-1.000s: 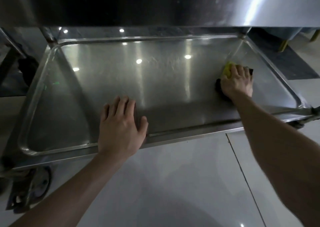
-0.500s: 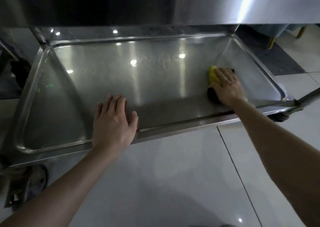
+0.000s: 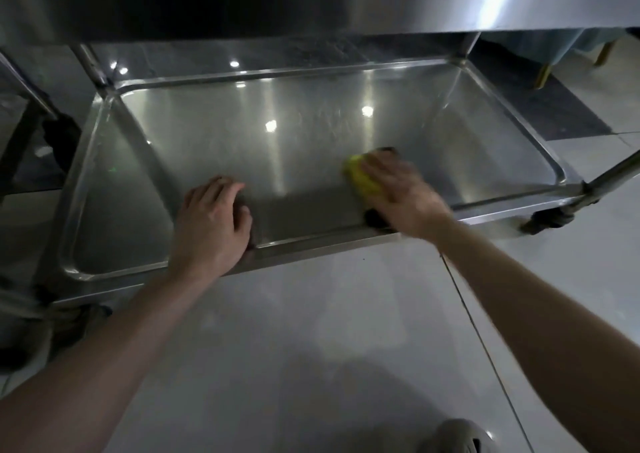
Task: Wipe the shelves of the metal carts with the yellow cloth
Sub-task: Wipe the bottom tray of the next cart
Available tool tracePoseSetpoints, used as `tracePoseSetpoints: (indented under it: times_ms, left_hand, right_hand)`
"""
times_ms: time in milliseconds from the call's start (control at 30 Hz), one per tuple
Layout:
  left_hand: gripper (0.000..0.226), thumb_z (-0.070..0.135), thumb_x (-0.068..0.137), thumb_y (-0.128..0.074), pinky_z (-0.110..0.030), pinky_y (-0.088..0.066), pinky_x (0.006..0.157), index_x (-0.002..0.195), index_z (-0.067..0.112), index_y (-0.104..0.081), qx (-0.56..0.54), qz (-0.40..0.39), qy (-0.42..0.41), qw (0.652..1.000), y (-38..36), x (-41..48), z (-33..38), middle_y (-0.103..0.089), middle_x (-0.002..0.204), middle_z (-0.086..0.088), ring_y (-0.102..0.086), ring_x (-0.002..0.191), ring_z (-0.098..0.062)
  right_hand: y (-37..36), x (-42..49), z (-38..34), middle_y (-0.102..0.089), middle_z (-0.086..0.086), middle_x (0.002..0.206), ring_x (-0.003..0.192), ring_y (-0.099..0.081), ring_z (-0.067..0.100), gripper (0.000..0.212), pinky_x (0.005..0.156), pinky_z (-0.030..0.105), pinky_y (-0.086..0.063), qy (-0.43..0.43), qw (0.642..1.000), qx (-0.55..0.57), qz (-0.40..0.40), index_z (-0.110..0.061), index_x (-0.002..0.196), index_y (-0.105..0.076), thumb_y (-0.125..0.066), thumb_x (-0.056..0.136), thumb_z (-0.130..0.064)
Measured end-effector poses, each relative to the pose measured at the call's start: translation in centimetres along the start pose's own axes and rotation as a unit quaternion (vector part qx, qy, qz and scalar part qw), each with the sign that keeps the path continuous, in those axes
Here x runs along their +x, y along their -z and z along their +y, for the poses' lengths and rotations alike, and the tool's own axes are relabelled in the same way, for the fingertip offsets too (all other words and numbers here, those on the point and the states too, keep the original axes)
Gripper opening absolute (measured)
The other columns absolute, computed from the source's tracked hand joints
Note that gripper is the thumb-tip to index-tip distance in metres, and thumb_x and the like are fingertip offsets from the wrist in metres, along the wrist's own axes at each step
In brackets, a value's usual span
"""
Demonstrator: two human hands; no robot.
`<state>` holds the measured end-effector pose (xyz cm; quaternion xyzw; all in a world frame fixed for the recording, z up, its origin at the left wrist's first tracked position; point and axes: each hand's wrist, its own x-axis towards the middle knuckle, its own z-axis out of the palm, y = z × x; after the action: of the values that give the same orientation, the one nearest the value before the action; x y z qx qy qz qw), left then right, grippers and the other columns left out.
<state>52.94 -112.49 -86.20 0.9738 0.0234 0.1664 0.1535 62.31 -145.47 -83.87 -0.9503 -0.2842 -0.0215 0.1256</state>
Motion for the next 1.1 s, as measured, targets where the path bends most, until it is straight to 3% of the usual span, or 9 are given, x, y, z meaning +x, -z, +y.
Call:
tracePoseSetpoints:
  times_ms: [67, 167, 400, 533, 700, 800, 900, 1000, 1100]
  left_hand:
    - [0.043, 0.03, 0.098, -0.048, -0.051, -0.042, 0.115, 0.13, 0.008, -0.066, 0.034, -0.01, 0.002, 0.999, 1.1, -0.7, -2.1, -0.067, 0.139, -0.017, -0.058, 0.134, -0.038]
    - [0.048, 0.039, 0.099, -0.044, -0.053, -0.039, 0.115, 0.134, 0.013, -0.063, 0.088, -0.02, 0.05, 0.995, 2.7, -2.3, -6.0, -0.064, 0.146, -0.015, -0.056, 0.134, -0.04]
    - [0.059, 0.038, 0.099, -0.039, -0.055, -0.038, 0.116, 0.143, 0.006, -0.06, 0.093, -0.022, 0.092, 0.991, 2.8, -3.3, -8.6, -0.06, 0.15, -0.02, -0.054, 0.139, -0.043]
    - [0.058, 0.039, 0.101, -0.038, -0.052, -0.036, 0.119, 0.145, 0.009, -0.059, 0.09, -0.022, 0.09, 0.992, 3.4, -3.6, -8.9, -0.058, 0.153, -0.017, -0.05, 0.143, -0.039]
    - [0.054, 0.036, 0.098, -0.04, -0.053, -0.037, 0.118, 0.141, 0.009, -0.06, 0.1, -0.003, 0.102, 0.99, 2.9, -3.5, -7.2, -0.06, 0.15, -0.015, -0.053, 0.138, -0.037]
    - [0.053, 0.035, 0.096, -0.041, -0.053, -0.038, 0.119, 0.139, 0.01, -0.06, 0.105, 0.008, 0.108, 0.989, 2.0, -3.3, -5.9, -0.059, 0.151, -0.016, -0.054, 0.135, -0.038]
    - [0.054, 0.031, 0.095, -0.042, -0.056, -0.039, 0.119, 0.138, 0.006, -0.063, 0.064, -0.006, 0.113, 0.992, 1.3, -2.7, -5.1, -0.06, 0.15, -0.018, -0.054, 0.138, -0.04]
    - [0.039, 0.02, 0.097, -0.045, -0.053, -0.052, 0.105, 0.126, 0.005, -0.066, -0.041, 0.044, 0.108, 0.992, 2.6, -3.9, -5.0, -0.069, 0.13, -0.016, -0.065, 0.12, -0.039]
    - [0.018, 0.01, 0.103, -0.061, -0.032, -0.055, 0.086, 0.12, 0.012, -0.068, -0.118, 0.133, 0.129, 0.976, 6.0, -8.5, -4.5, -0.07, 0.11, -0.002, -0.066, 0.095, -0.019]
  right_hand:
    - [1.0, -1.9, 5.6, -0.043, 0.017, 0.166, 0.152, -0.039, 0.047, 0.06, 0.127, 0.048, -0.024, -0.116, 0.99, -0.05, 0.058, -0.01, 0.16, -0.047, -0.039, 0.113, -0.046]
    - [0.2, -1.3, 4.4, -0.029, 0.014, 0.172, 0.159, -0.023, 0.037, 0.071, 0.131, 0.054, -0.015, -0.299, 0.953, -0.042, 0.033, -0.018, 0.165, -0.032, -0.027, 0.104, -0.054]
    - [-7.0, 5.3, -22.7, -0.026, 0.01, 0.175, 0.164, -0.011, 0.031, 0.069, 0.133, 0.049, -0.005, -0.004, 0.999, 0.034, -0.013, -0.018, 0.167, -0.033, -0.042, 0.104, -0.044]
    - [-5.3, 4.4, -18.6, -0.018, -0.003, 0.178, 0.165, -0.007, 0.02, 0.067, 0.133, 0.039, -0.002, 0.077, 0.995, 0.044, -0.052, -0.03, 0.169, -0.027, -0.041, 0.107, -0.051]
    - [-1.7, 1.3, -2.4, -0.023, 0.005, 0.177, 0.163, -0.016, 0.032, 0.081, 0.131, 0.053, -0.014, -0.185, 0.982, -0.016, 0.018, -0.024, 0.168, -0.031, -0.025, 0.096, -0.061]
    - [-3.0, 3.2, -5.4, -0.017, 0.01, 0.178, 0.163, -0.011, 0.035, 0.078, 0.131, 0.056, -0.008, -0.286, 0.957, -0.046, 0.037, -0.02, 0.169, -0.023, -0.03, 0.097, -0.05]
    - [-6.0, 5.8, -15.5, -0.017, 0.007, 0.178, 0.165, -0.008, 0.03, 0.076, 0.133, 0.051, -0.003, -0.103, 0.994, -0.017, 0.005, -0.021, 0.17, -0.024, -0.028, 0.1, -0.051]
    - [-6.9, 6.3, -20.7, -0.013, -0.002, 0.179, 0.166, -0.001, 0.02, 0.068, 0.134, 0.044, 0.0, 0.121, 0.989, 0.029, -0.076, -0.028, 0.17, -0.023, -0.034, 0.107, -0.05]
    - [-5.7, 6.9, -17.6, -0.012, -0.01, 0.178, 0.165, -0.001, 0.012, 0.069, 0.134, 0.04, 0.0, 0.165, 0.981, 0.016, -0.101, -0.035, 0.17, -0.022, -0.033, 0.106, -0.058]
